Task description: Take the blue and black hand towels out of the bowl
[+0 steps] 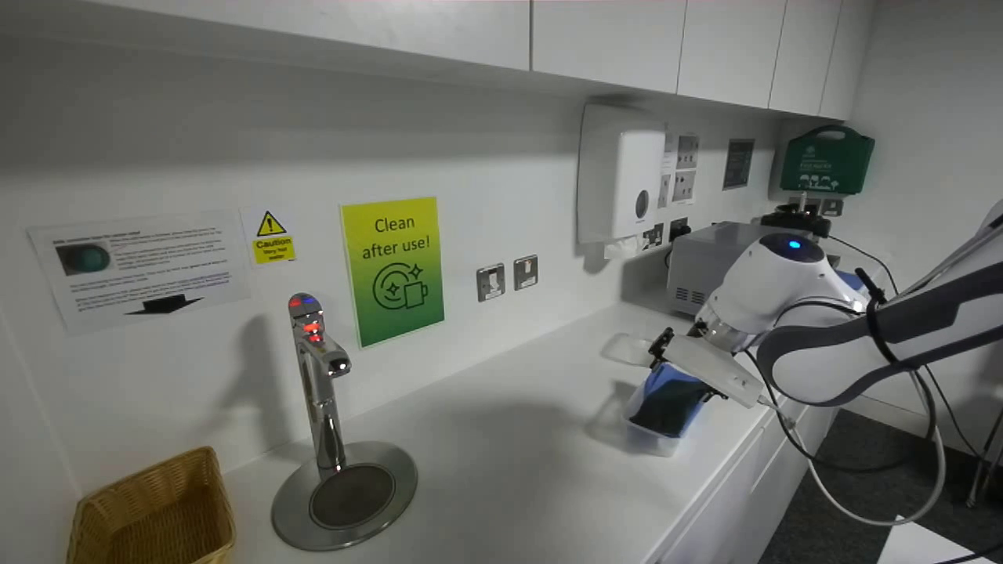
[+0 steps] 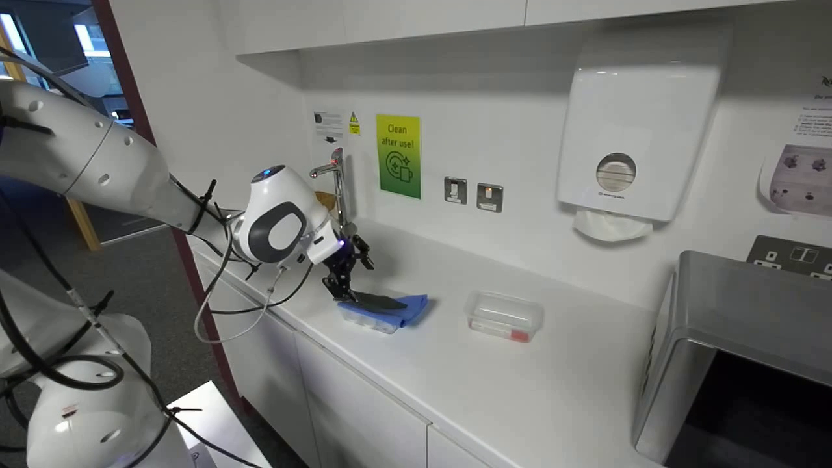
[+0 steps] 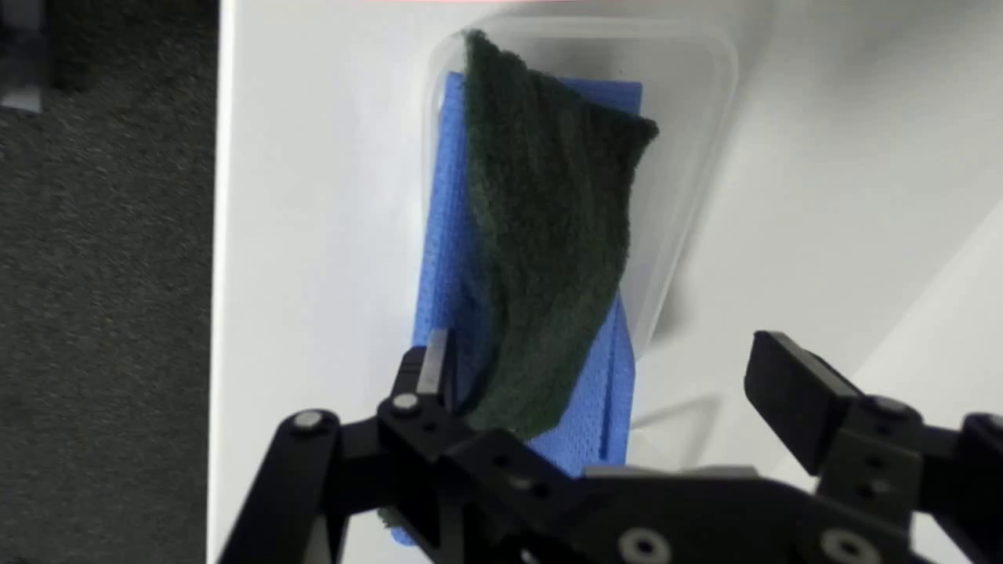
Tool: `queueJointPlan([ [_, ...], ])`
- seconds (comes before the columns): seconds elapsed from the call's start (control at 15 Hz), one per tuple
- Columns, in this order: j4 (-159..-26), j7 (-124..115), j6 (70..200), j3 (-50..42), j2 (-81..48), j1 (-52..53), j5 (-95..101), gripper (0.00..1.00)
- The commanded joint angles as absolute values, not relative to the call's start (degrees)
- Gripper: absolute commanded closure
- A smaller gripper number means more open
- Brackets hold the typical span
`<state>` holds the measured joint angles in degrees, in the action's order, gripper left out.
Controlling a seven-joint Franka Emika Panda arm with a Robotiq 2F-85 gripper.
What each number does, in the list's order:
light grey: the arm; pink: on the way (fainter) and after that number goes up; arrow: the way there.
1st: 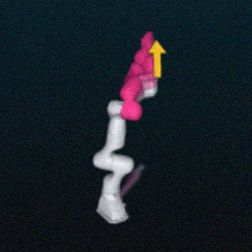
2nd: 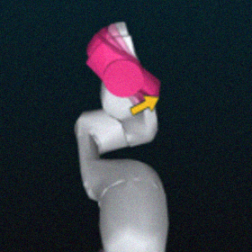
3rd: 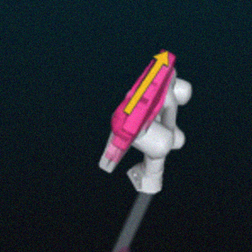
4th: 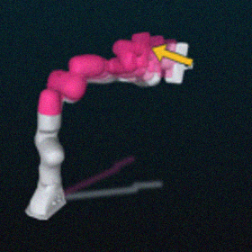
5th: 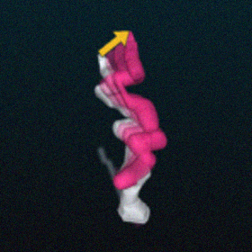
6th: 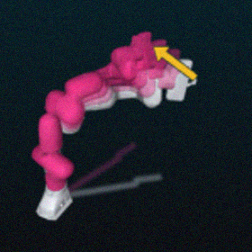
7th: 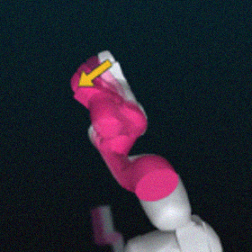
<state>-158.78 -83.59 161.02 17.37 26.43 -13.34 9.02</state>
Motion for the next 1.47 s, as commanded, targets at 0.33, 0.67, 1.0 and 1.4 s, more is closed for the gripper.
queueJointPlan([
  [0.33, -159.2, -91.4, 172.3, 28.6, 26.9, -27.8, 22.4, 0.26],
  [0.67, -159.0, -90.1, 170.9, 28.2, 25.7, -26.5, 21.2, 0.63],
  [1.0, -158.9, -88.7, 169.6, 26.7, 28.6, -24.2, 19.6, 1.00],
  [1.4, -157.0, -88.3, 168.4, 23.8, 33.5, -17.8, 18.0, 0.99],
])
